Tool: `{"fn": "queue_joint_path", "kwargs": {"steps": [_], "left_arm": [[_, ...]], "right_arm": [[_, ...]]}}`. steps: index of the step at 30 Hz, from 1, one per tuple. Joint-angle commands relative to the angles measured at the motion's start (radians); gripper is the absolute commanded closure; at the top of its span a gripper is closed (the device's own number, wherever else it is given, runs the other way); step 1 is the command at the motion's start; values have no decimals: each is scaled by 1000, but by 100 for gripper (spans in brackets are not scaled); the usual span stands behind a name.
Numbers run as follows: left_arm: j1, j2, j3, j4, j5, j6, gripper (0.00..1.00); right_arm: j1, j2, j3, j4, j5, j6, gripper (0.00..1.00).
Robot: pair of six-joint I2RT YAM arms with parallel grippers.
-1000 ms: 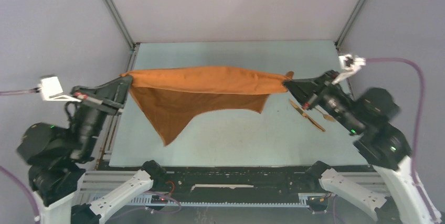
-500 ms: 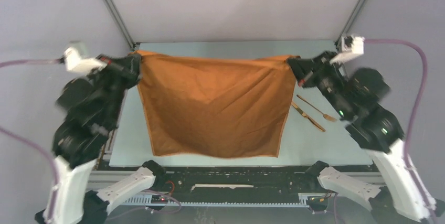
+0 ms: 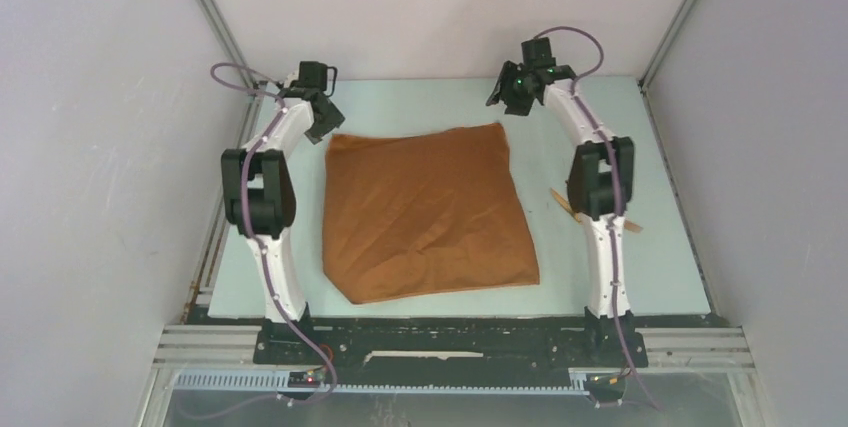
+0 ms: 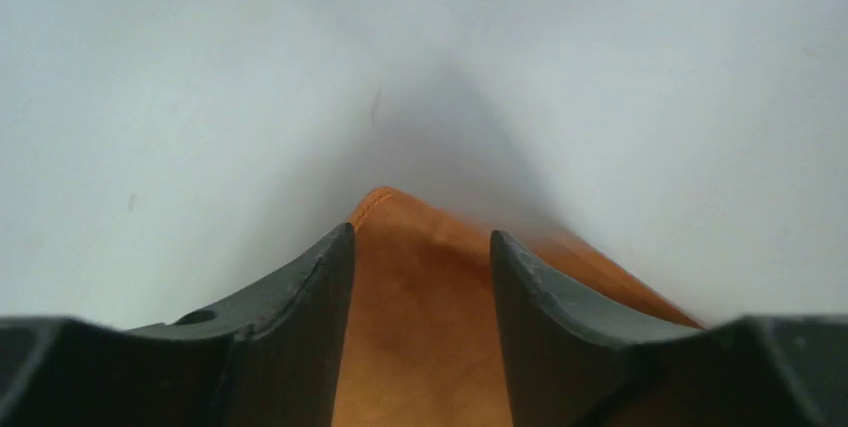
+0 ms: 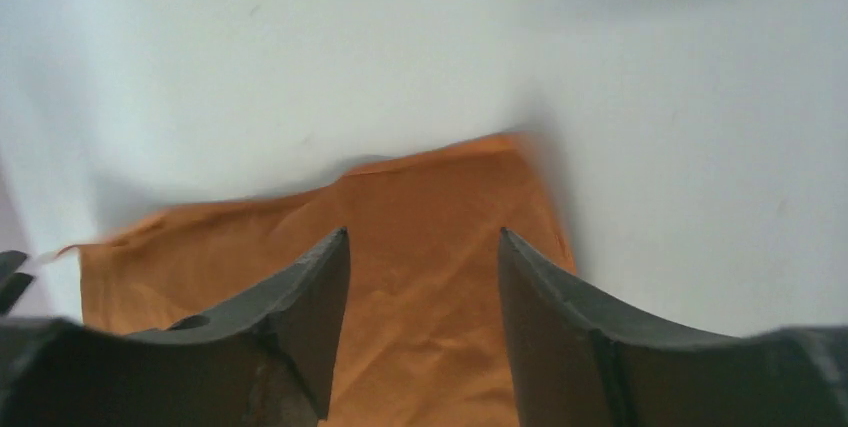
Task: Fold the napkin into a case and place the utensils inside
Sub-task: Flatten out the crumpled napkin at the center of the board.
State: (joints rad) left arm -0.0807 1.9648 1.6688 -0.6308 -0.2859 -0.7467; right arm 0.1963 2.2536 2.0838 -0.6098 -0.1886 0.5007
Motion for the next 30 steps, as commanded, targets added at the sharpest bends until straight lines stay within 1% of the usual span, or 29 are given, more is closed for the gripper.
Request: {"fn": "queue_joint_path", "kwargs": {"steps": [1, 2, 3, 4, 7, 10, 12, 13, 14, 15, 19, 21, 23, 26, 30], "left_arm": [[60, 127, 316, -85, 118, 131, 37], [57, 119, 336, -119, 96, 156, 34], [52, 68, 314, -129, 70, 171, 27], [49, 13, 256, -112, 56, 176, 23], [48, -173, -6, 55, 101, 147, 14], [29, -301, -232, 198, 214, 87, 11], [-5, -359, -359, 266, 268, 57, 11], [-23, -381, -403, 277, 267, 47, 11], [-37, -405, -447, 286, 260, 29, 11], [-45, -429, -497, 307, 261, 2, 10], [-51, -510, -679, 399, 272, -82, 11], [-56, -576, -791, 455, 278, -111, 12], [-73, -662, -893, 463, 269, -108, 11], [-81, -818, -982, 372, 235, -86, 7], [-76, -940, -1048, 203, 216, -76, 4]], "right_arm": [[-32, 158, 486, -296, 12, -120, 26], [-33, 155, 514, -345, 24, -141, 24], [-35, 116, 477, -365, 31, -154, 24], [-34, 47, 367, -350, 32, -160, 24], [-18, -188, -74, -116, 5, -157, 23], [8, -328, -342, 17, -65, -123, 22], [37, -381, -466, 75, -101, -107, 22], [50, -401, -510, 92, -110, -103, 21], [63, -416, -548, 101, -113, -102, 18], [74, -427, -578, 105, -115, -101, 17], [83, -422, -673, 160, -173, -83, 17], [75, -394, -691, 172, -199, -73, 17], [73, -373, -707, 184, -197, -66, 17], [70, -339, -724, 223, -198, -50, 16], [43, -289, -724, 231, -172, -28, 16]]}}
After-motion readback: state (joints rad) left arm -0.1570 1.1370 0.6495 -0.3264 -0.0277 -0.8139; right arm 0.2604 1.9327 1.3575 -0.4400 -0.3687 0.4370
